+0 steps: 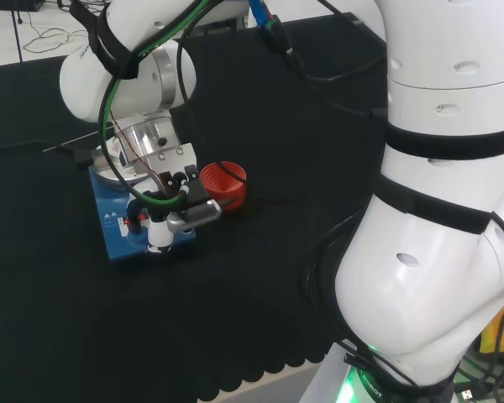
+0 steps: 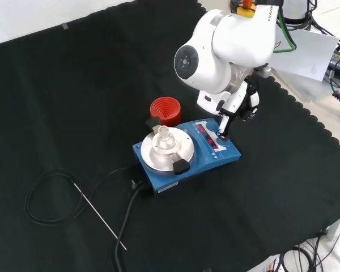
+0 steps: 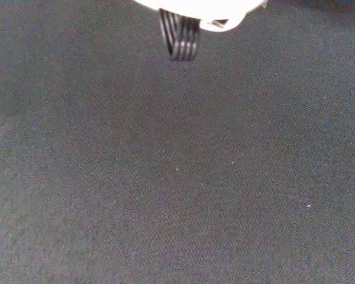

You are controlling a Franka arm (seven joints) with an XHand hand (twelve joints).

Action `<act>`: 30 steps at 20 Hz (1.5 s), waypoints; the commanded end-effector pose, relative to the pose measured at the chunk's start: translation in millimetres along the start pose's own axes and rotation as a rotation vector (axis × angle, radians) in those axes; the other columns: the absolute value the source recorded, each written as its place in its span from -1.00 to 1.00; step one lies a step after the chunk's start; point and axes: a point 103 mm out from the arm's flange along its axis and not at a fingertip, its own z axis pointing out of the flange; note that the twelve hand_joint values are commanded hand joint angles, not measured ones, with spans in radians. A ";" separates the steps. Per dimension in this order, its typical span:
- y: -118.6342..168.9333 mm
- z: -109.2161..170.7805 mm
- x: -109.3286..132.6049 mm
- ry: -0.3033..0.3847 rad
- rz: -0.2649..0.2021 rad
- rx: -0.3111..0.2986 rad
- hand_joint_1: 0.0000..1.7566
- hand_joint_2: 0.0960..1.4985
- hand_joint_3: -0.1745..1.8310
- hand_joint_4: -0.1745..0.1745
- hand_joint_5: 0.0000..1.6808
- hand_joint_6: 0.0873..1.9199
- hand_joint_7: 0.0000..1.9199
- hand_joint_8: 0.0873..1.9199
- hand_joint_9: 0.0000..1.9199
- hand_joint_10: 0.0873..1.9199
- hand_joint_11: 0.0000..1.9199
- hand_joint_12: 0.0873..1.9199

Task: Turn on the heater.

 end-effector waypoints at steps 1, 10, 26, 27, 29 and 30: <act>-0.3 0.1 -0.8 -0.001 0.003 -0.001 0.58 -0.12 0.18 -0.26 -0.69 -0.32 0.53 0.58 0.62 0.49 0.18 0.40; -14.7 -26.4 -5.2 -0.001 0.011 -0.046 0.58 -0.12 0.18 -0.26 -0.68 -0.31 0.53 0.58 0.61 0.49 0.18 0.40; -24.3 -32.6 -5.2 -0.007 0.014 -0.066 0.58 -0.12 0.18 -0.26 -0.67 -0.30 0.53 0.58 0.61 0.49 0.18 0.40; -24.5 -32.7 -5.5 -0.006 0.013 -0.066 0.58 -0.12 0.18 -0.26 -0.67 -0.30 0.53 0.58 0.61 0.49 0.18 0.40; -24.8 -32.8 -6.1 -0.005 0.014 -0.066 0.59 -0.12 0.18 -0.26 -0.67 -0.30 0.53 0.58 0.61 0.49 0.18 0.40; -24.9 -32.8 -6.4 -0.005 0.014 -0.066 0.59 -0.12 0.18 -0.26 -0.67 -0.30 0.53 0.58 0.61 0.49 0.18 0.40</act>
